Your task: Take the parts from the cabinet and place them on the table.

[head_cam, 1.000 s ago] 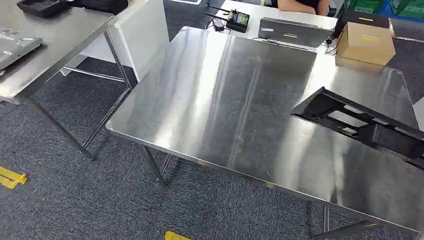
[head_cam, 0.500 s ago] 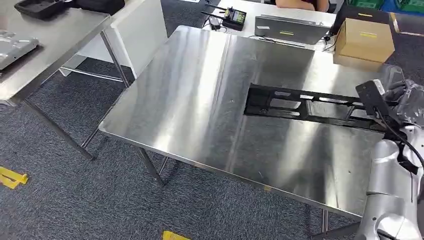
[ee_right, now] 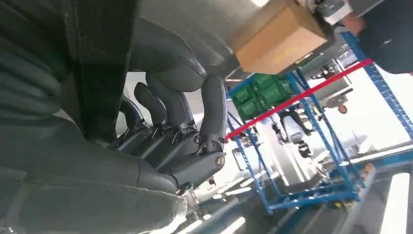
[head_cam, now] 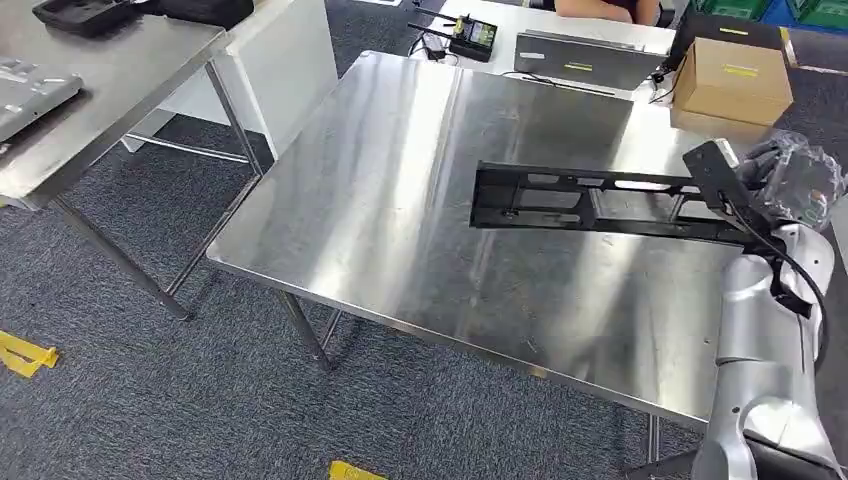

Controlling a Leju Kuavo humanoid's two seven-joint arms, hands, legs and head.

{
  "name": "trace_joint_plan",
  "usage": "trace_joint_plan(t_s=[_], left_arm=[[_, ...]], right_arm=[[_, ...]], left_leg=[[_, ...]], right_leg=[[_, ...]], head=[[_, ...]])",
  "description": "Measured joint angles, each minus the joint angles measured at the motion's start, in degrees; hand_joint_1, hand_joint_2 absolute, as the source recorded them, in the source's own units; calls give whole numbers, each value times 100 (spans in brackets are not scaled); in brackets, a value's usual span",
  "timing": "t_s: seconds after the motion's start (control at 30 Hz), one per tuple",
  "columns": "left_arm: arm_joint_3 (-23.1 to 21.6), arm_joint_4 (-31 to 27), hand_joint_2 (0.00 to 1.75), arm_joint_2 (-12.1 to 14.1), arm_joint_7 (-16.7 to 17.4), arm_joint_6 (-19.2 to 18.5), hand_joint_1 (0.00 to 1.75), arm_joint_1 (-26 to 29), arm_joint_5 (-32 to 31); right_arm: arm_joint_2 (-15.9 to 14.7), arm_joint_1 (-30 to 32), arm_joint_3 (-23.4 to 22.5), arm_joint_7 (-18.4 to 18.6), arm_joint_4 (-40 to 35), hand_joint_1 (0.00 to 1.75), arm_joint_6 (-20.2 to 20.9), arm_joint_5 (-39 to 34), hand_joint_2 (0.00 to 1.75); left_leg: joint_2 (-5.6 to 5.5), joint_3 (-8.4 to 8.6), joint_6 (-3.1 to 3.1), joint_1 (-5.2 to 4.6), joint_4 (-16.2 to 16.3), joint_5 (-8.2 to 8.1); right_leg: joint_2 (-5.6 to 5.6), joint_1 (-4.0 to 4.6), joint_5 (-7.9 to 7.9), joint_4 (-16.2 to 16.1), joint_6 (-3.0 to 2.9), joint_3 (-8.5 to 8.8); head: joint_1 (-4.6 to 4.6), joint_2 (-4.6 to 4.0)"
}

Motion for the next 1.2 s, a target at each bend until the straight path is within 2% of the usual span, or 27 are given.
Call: trace_joint_plan(t_s=[0.17,0.23,0.33,0.43,0.63,0.9,0.93,1.07,1.17,1.2], left_arm=[[2,0,175,2,7,-53,0,11,0],[2,0,175,2,-26,-246,0,15,-115],[-184,2,175,2,-72,-564,0,42,-602],[-400,4,175,-4,-72,-673,0,6,-808],[-682,13,175,-44,-72,-1208,0,-66,-1018],[-811,31,175,-116,116,-1149,0,-127,-1064],[-811,37,175,-125,116,-1104,0,-129,-1064],[-811,39,175,-91,-30,-948,0,-119,-1082],[-815,39,175,103,-162,-1209,0,-11,-1071],[-813,39,0,171,-166,-1246,0,27,-1067]], right_arm=[[131,-421,353,180,519,155,-236,324,175],[212,-439,481,249,704,155,-393,518,175],[416,-410,707,471,952,155,-621,985,175],[610,-368,907,740,1155,155,-752,1243,175],[758,-357,954,1224,1563,155,-986,1583,175],[846,-170,954,1686,1990,155,-1178,1911,175],[848,-160,954,1708,2018,0,-1192,1916,0],[837,-92,871,1747,2084,0,-1292,1931,0],[780,26,744,1679,2081,0,-1388,1874,0],[761,49,707,1670,2081,0,-1390,1874,0]], left_leg=[[-14,7,2,-2,8,2],[-23,4,2,-1,8,2],[-18,2,1,-1,8,1],[-23,2,1,-1,8,1],[-20,3,1,-2,8,1],[-17,14,3,-1,10,-2],[-16,21,5,-1,10,-4],[-9,39,4,3,10,-12],[-9,81,0,21,10,-33],[-5,96,0,26,10,-35]], right_leg=[[-9,-2,0,0,0,1],[-15,-1,0,0,1,2],[-12,0,0,0,1,-2],[-15,0,0,0,0,-5],[-14,-1,0,0,0,-4],[-12,3,-1,-2,0,2],[-12,4,-2,-3,-1,8],[-9,7,-4,-4,-2,22],[-3,20,-7,-16,-4,69],[1,25,-8,-19,-4,80]], head=[[0,0],[0,0],[0,0],[0,0],[0,0],[0,0],[0,0],[0,0],[0,0],[0,0]])
